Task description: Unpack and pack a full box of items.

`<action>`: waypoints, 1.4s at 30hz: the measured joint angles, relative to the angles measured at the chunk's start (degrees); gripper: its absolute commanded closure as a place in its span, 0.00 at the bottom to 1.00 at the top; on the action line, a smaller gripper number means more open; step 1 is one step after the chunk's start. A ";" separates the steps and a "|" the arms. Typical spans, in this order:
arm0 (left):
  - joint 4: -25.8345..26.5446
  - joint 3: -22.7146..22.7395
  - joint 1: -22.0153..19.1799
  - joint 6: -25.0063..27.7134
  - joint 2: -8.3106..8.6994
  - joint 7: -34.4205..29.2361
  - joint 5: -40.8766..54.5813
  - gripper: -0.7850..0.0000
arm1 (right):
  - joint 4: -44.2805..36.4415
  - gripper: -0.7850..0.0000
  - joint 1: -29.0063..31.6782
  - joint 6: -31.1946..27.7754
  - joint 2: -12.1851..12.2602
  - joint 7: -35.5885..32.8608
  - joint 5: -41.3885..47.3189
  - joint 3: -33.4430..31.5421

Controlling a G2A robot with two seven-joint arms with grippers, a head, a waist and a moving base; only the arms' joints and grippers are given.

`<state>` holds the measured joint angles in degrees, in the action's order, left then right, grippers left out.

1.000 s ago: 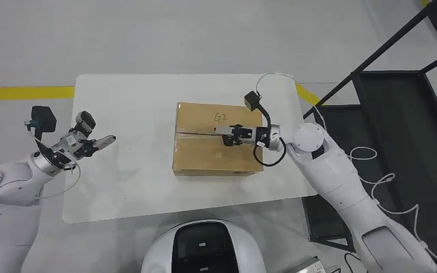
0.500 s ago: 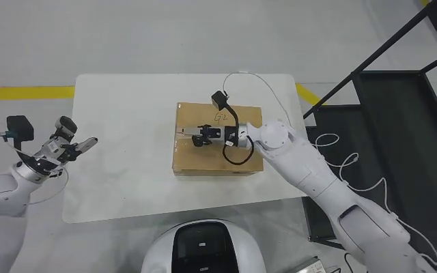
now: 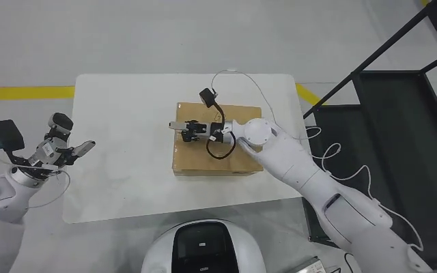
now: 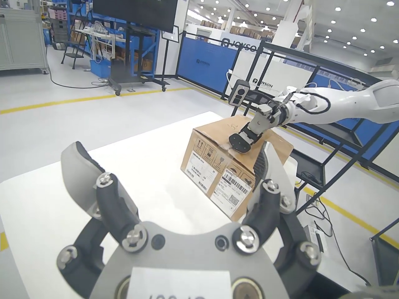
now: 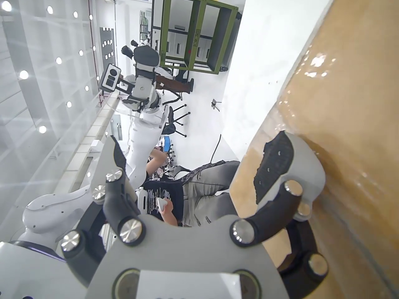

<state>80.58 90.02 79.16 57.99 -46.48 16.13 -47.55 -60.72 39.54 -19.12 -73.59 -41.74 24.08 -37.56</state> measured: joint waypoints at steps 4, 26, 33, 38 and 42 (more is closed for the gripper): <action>0.01 -0.02 -0.01 0.00 0.00 -0.19 0.05 0.00 | 1.79 0.00 -0.70 0.67 -0.40 -0.46 -1.07 -0.46; 0.01 -0.02 -0.01 0.00 0.00 -0.18 0.05 0.00 | -11.88 0.00 10.75 8.64 6.95 -7.55 -9.44 -18.17; 0.01 -0.02 -0.01 0.00 0.00 -0.18 0.05 0.00 | -15.44 0.00 14.33 10.96 8.49 -9.21 -10.88 -22.70; 0.01 -0.02 -0.01 0.00 0.00 -0.18 0.05 0.00 | -19.61 0.00 17.73 12.77 9.87 -11.84 -12.61 -26.40; 0.01 -0.02 -0.01 0.00 0.00 -0.18 0.05 0.00 | -22.30 0.00 20.01 11.65 10.54 -12.16 -10.59 -29.62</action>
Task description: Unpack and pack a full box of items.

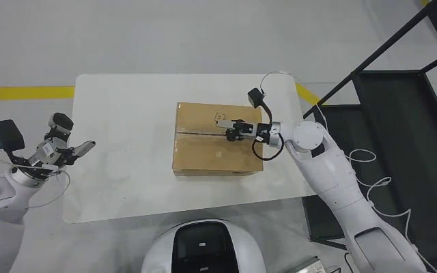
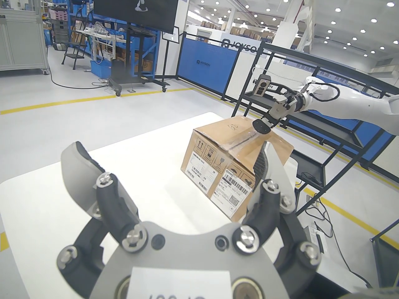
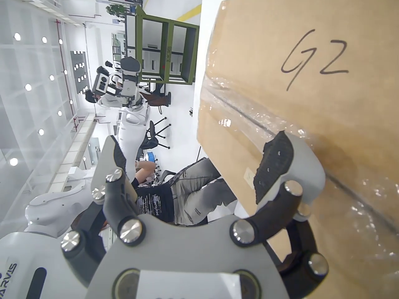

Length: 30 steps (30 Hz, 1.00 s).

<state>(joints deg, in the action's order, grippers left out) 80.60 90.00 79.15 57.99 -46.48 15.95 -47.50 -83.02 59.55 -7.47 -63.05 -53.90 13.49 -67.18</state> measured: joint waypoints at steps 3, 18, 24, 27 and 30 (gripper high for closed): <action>0.00 0.00 0.00 0.00 0.00 0.00 0.00 0.00 | -0.48 0.00 0.31 -0.97 0.01 0.35 1.76 -0.74; 0.00 0.00 0.00 0.00 0.00 0.00 0.00 0.00 | 10.19 0.00 -8.03 -3.28 -3.86 6.02 1.35 11.14; 0.00 0.00 0.00 0.00 0.00 0.00 0.00 0.00 | 8.90 0.00 -6.55 -2.15 -3.17 4.89 -0.50 9.28; 0.00 0.00 0.00 0.00 0.00 0.00 0.00 0.00 | 6.56 0.00 -4.80 -1.35 -2.37 4.53 -1.93 7.01; 0.00 0.00 0.00 0.00 0.00 0.00 0.00 0.00 | 4.16 0.00 -2.77 -0.71 -1.58 4.05 -2.84 4.54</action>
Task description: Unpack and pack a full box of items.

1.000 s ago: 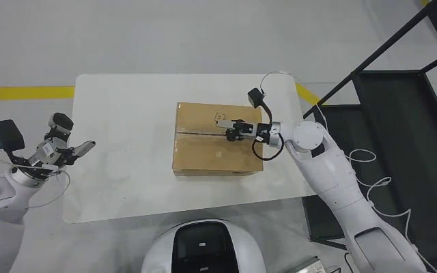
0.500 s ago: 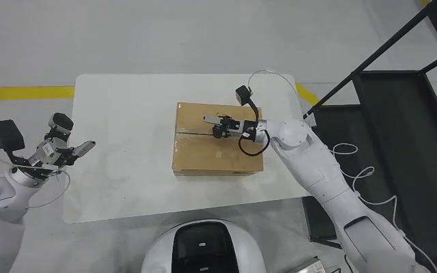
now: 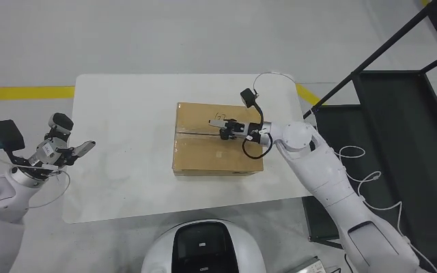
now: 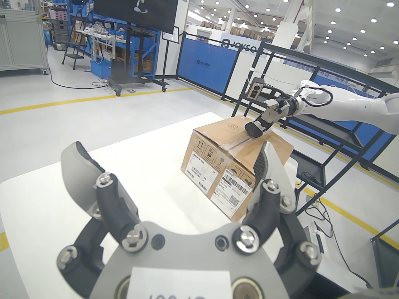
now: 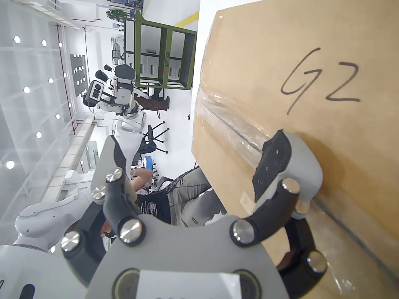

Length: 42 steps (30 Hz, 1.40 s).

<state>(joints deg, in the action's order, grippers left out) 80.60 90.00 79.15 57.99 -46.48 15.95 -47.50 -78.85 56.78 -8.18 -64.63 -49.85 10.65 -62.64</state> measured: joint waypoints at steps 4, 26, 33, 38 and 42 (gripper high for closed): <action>0.00 0.00 0.00 0.00 0.00 0.00 0.00 0.00 | -2.94 0.00 2.98 0.81 1.10 -0.92 -1.40 -3.52; 0.00 0.00 0.00 0.00 0.00 0.00 0.00 0.00 | -3.49 0.00 10.31 1.17 4.15 -2.78 -2.83 -15.62; 0.00 0.00 0.00 0.00 0.00 0.00 0.00 0.00 | -6.15 0.00 14.66 0.02 5.23 -2.00 -3.39 -20.87; 0.00 0.00 0.00 0.00 0.00 0.00 0.00 0.00 | -6.18 0.00 16.65 -4.94 5.72 -3.28 1.81 -24.97; 0.00 0.00 0.00 0.00 0.00 0.00 0.00 0.00 | -6.28 0.00 18.59 -9.81 5.96 -3.59 5.54 -27.67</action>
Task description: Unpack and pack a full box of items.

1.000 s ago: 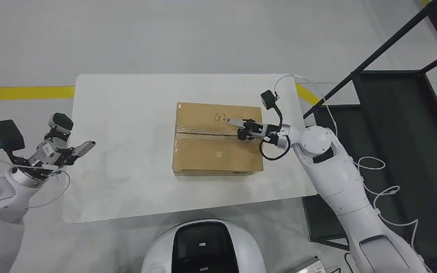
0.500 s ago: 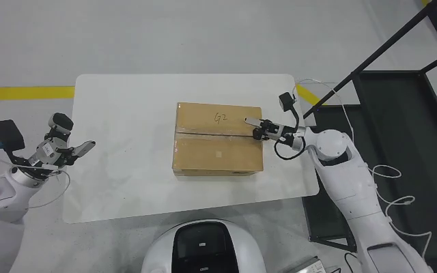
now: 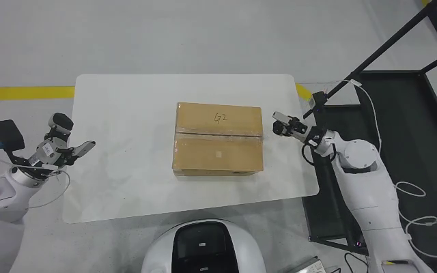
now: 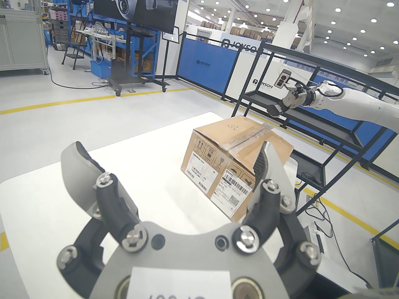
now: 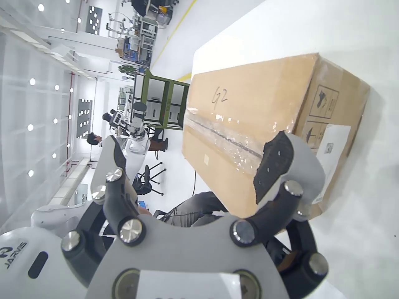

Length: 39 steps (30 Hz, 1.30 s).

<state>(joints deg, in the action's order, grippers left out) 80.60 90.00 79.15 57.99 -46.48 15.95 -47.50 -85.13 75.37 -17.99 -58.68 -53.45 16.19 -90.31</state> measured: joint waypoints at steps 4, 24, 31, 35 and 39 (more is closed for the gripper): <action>0.00 0.00 0.00 0.00 0.00 0.00 0.00 0.00 | 0.48 0.00 0.60 -0.54 0.14 -2.51 2.79 -0.26; 0.00 0.00 0.00 0.00 0.00 0.00 0.00 0.00 | 5.62 0.00 -13.93 2.20 -3.87 -3.18 1.36 23.72; 0.00 0.00 0.00 0.00 0.00 0.00 0.00 0.00 | 10.32 0.00 -17.78 -0.03 -5.64 -0.96 2.96 29.07; 0.00 0.00 0.00 0.00 0.00 0.00 0.00 0.00 | 12.56 0.00 -19.17 0.93 -5.78 0.48 0.92 29.29; 0.00 0.00 0.00 0.00 0.00 0.00 0.00 0.00 | 12.27 0.00 -18.73 2.41 -5.27 1.14 -1.50 27.74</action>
<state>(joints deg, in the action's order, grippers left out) 80.60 90.00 79.15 57.99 -46.48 15.95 -47.50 -72.86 56.64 -15.58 -63.94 -52.31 14.70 -62.56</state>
